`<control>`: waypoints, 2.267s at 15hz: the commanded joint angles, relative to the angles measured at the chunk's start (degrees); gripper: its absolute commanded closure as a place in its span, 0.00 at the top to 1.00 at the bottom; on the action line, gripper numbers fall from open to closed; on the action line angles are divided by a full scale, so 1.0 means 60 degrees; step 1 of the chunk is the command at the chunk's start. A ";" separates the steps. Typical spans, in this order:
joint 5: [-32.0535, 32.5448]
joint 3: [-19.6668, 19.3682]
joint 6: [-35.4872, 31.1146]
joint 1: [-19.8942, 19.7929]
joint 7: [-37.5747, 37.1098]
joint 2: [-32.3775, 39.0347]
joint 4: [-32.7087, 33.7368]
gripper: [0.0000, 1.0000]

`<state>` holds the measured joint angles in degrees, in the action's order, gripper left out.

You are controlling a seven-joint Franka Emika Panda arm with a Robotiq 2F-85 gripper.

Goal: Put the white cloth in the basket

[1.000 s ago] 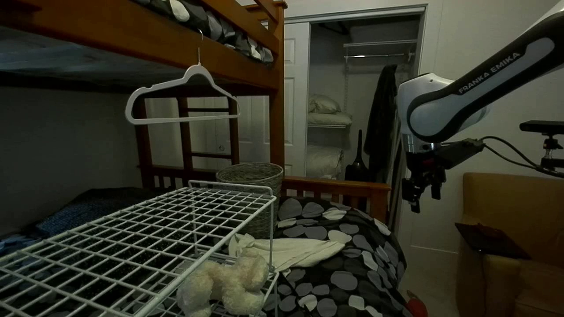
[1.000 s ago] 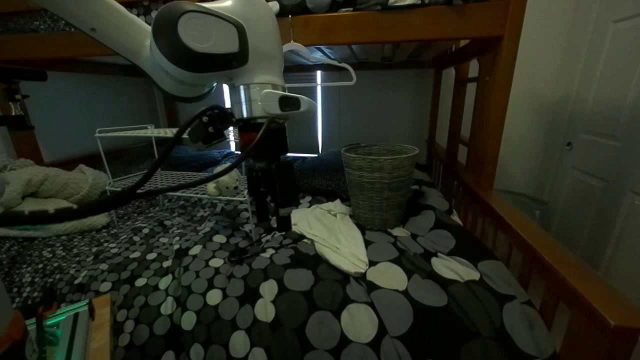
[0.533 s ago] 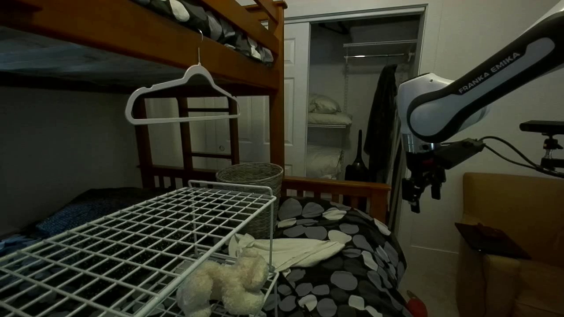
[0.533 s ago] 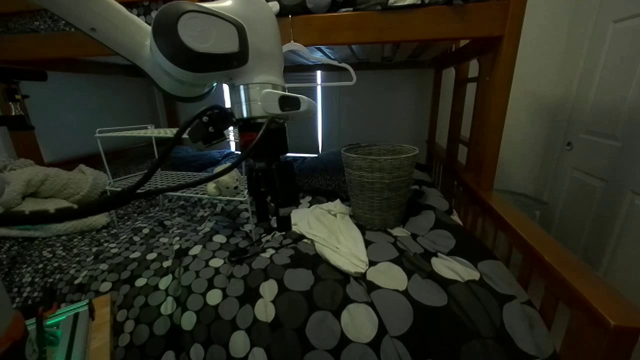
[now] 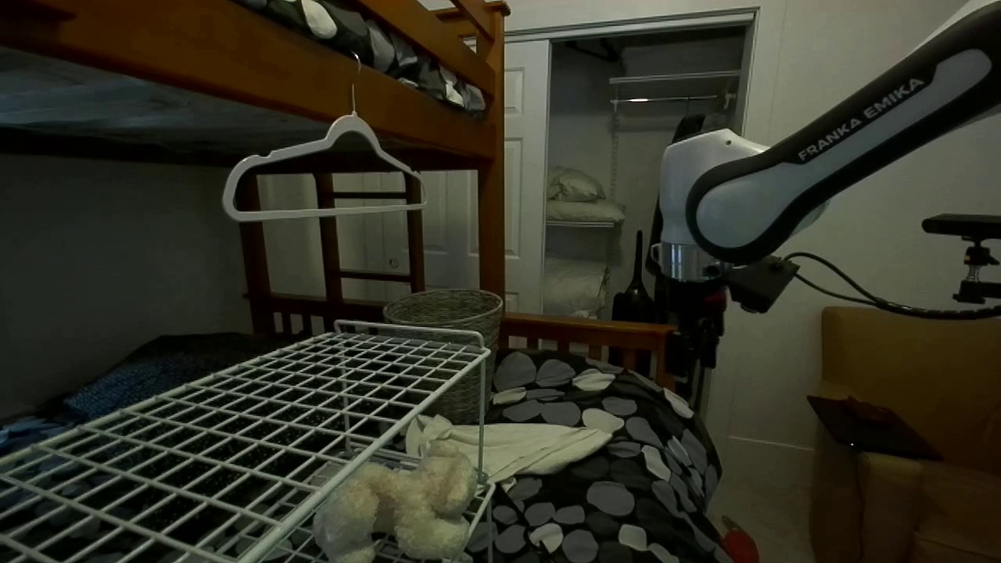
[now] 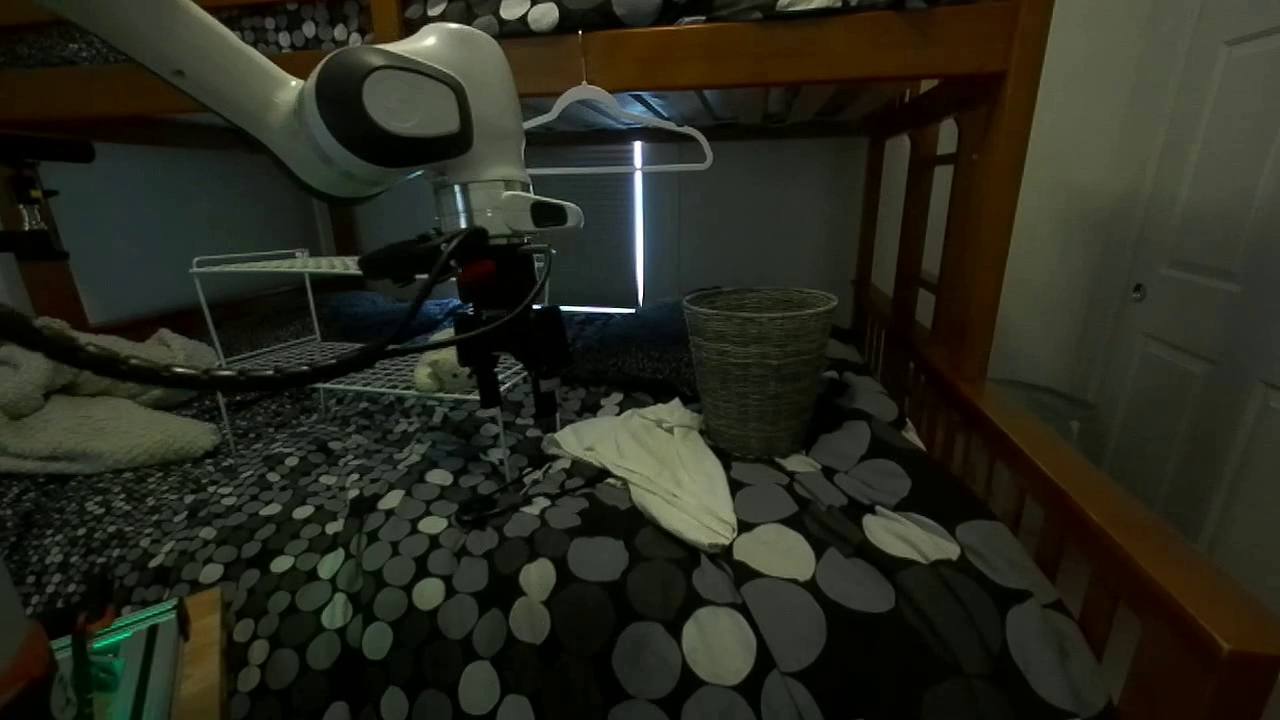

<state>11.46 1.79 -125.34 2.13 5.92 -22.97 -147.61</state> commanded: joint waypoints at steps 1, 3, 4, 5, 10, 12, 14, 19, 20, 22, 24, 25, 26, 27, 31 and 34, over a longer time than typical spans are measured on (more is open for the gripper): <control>-0.0267 -0.0054 -0.1276 0.0612 0.1289 0.0618 -0.0066 1.00; -0.0677 -0.0256 -0.2058 0.0911 0.2337 0.1220 0.0103 1.00; -0.0853 -0.0311 -0.2503 0.1019 0.2879 0.1478 0.0119 1.00; -0.1050 -0.0377 -0.2970 0.1120 0.3467 0.1769 0.0139 1.00; -0.1269 -0.0157 -0.3715 0.1008 0.4449 0.2391 0.0152 1.00; -0.1292 -0.0122 -0.3790 0.0947 0.4720 0.2871 0.0334 1.00; -0.1291 -0.0107 -0.3790 0.0923 0.4791 0.3047 0.0455 1.00; -0.1290 -0.0106 -0.3789 0.0922 0.4824 0.3055 0.0513 1.00; -0.1760 -0.0102 -0.3874 0.1010 0.5205 0.3326 0.0729 1.00; -0.1648 -0.0021 -0.4082 0.0974 0.5097 0.3816 0.1161 1.00; -0.1703 0.0054 -0.4191 0.0908 0.5095 0.4391 0.1724 1.00; -0.1582 0.0102 -0.4320 0.0853 0.5022 0.4627 0.1950 1.00; -0.1791 0.0169 -0.4340 0.0810 0.5200 0.4931 0.2215 1.00; -0.1826 0.0256 -0.4590 0.0737 0.5292 0.5281 0.2468 1.00; -0.2193 0.0833 -0.5236 0.0296 0.5740 0.6701 0.3485 1.00; -0.2418 0.1372 -0.5669 -0.0258 0.6067 0.7740 0.4262 1.00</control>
<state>-1.10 6.63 -156.84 4.35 39.24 17.13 -126.95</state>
